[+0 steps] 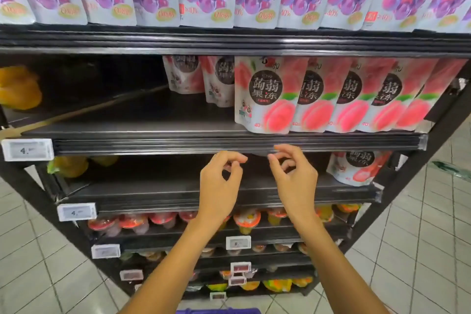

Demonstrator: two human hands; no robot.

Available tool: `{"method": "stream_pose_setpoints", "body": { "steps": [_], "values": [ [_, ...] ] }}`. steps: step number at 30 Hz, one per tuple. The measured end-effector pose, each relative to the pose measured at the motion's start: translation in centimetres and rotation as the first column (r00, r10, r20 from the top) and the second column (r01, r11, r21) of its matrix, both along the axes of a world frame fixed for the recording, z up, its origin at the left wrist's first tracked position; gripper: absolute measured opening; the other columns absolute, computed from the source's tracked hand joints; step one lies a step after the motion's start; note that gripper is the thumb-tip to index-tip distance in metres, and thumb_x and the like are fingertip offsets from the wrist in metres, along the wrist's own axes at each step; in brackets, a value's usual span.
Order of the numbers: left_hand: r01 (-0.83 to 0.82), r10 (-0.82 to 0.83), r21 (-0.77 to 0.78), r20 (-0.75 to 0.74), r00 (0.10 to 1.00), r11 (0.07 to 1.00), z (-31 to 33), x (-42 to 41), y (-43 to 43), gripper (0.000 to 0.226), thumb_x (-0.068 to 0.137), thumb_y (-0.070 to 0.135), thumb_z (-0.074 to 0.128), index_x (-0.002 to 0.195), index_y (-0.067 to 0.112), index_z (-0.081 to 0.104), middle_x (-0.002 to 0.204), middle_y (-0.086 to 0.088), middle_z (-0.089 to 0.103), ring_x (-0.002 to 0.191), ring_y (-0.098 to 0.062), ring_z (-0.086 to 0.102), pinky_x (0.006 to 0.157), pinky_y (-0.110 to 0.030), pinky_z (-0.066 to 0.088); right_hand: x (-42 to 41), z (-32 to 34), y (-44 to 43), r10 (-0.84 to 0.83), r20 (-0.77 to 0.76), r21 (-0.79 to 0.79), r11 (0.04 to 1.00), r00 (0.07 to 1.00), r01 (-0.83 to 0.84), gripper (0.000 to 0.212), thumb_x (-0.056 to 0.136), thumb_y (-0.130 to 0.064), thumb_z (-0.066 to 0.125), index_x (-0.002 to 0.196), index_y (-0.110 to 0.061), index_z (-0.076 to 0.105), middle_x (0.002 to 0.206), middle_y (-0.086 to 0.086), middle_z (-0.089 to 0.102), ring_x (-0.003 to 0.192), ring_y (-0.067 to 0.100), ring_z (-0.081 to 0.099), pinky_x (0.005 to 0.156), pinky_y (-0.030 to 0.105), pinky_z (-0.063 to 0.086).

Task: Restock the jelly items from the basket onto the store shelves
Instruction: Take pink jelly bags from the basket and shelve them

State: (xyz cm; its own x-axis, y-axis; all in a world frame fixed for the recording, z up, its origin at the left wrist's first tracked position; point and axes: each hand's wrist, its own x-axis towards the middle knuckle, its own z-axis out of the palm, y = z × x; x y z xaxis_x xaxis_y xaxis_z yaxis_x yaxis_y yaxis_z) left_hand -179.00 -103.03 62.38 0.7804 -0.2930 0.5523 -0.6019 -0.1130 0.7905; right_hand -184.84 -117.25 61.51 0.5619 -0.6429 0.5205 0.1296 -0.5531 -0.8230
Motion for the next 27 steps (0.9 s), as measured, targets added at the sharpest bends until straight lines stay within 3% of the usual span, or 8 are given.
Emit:
{"method": "stream_pose_setpoints", "body": {
  "steps": [6,9,12,15,18,20,23,27],
  "values": [
    [0.159,-0.113,0.18,-0.242,0.964,0.971,-9.0,-0.4,6.5,0.022,0.095,0.001,0.053,0.095,0.018,0.067,0.093,0.011,0.068,0.09,-0.005,0.064,0.08,-0.021,0.05,-2.3,-9.4,5.3,0.151,-0.32,0.253,0.965,0.935,-0.069,0.014,0.09,-0.02,0.067,0.087,-0.033,0.068,0.085,-0.014,0.07,0.081,0.0,0.065,0.069,0.013,0.05],
    [0.215,-0.087,0.245,-0.445,0.891,0.945,-15.4,-0.9,10.5,0.018,0.095,-0.003,0.052,0.097,0.006,0.068,0.091,0.003,0.069,0.086,-0.01,0.065,0.078,-0.022,0.049,-4.3,-15.4,8.1,0.175,-0.461,0.359,0.933,0.87,0.003,0.014,0.091,-0.013,0.066,0.088,-0.026,0.069,0.089,-0.007,0.07,0.085,0.009,0.066,0.075,0.024,0.055],
    [0.253,-0.028,0.308,-0.584,0.812,0.917,-22.6,-1.9,14.9,0.015,0.095,-0.003,0.053,0.095,-0.002,0.068,0.098,-0.004,0.069,0.088,-0.015,0.064,0.077,-0.023,0.048,-6.2,-21.6,10.9,0.213,-0.587,0.457,0.884,0.782,0.103,0.008,0.092,-0.012,0.066,0.085,-0.007,0.067,0.08,0.014,0.069,0.076,0.025,0.065,0.066,0.035,0.054],
    [0.275,0.025,0.344,-0.664,0.748,0.898,-30.0,-3.4,19.1,0.011,0.092,-0.008,0.056,0.09,-0.006,0.067,0.102,-0.01,0.067,0.089,-0.023,0.062,0.078,-0.036,0.049,-7.8,-28.1,13.1,0.228,-0.681,0.491,0.847,0.696,0.203,0.013,0.091,-0.012,0.065,0.08,-0.007,0.066,0.085,0.021,0.069,0.077,0.027,0.064,0.073,0.05,0.055],
    [0.286,0.094,0.376,-0.733,0.674,0.881,-36.7,-5.0,22.2,0.015,0.088,-0.015,0.055,0.093,-0.007,0.066,0.093,-0.023,0.066,0.084,-0.028,0.06,0.076,-0.042,0.05,-9.1,-34.0,14.7,0.305,-0.745,0.539,0.799,0.594,0.267,0.008,0.094,-0.004,0.059,0.09,-0.005,0.065,0.087,0.012,0.069,0.078,0.016,0.068,0.078,0.036,0.056],
    [0.283,0.15,0.385,-0.785,0.601,0.879,-40.8,-6.0,23.7,0.019,0.088,-0.017,0.055,0.09,-0.001,0.066,0.095,-0.021,0.066,0.083,-0.017,0.06,0.076,-0.03,0.048,-9.8,-38.2,15.3,0.325,-0.741,0.575,0.759,0.588,0.305,0.016,0.092,0.014,0.052,0.094,0.002,0.064,0.076,0.007,0.067,0.066,0.006,0.066,0.069,0.023,0.054],
    [0.234,0.27,0.443,-0.807,0.526,0.866,-47.8,-7.8,25.3,0.009,0.09,-0.004,0.06,0.096,-0.004,0.068,0.106,-0.021,0.069,0.09,-0.012,0.063,0.084,-0.027,0.049,-10.7,-45.0,16.1,0.319,-0.806,0.507,0.807,0.499,0.303,0.012,0.089,0.014,0.057,0.096,0.013,0.067,0.092,0.022,0.07,0.086,0.032,0.065,0.082,0.043,0.053],
    [0.256,0.415,0.561,-0.79,0.452,0.787,-57.6,-9.9,26.7,0.039,0.082,0.014,0.054,0.113,-0.006,0.064,0.115,-0.023,0.065,0.108,-0.034,0.061,0.093,-0.044,0.047,-11.1,-54.2,16.2,0.391,-0.859,0.487,0.823,0.331,0.291,0.014,0.091,0.002,0.058,0.086,-0.006,0.069,0.095,0.018,0.067,0.087,0.027,0.06,0.079,0.036,0.049]
  ]
}}
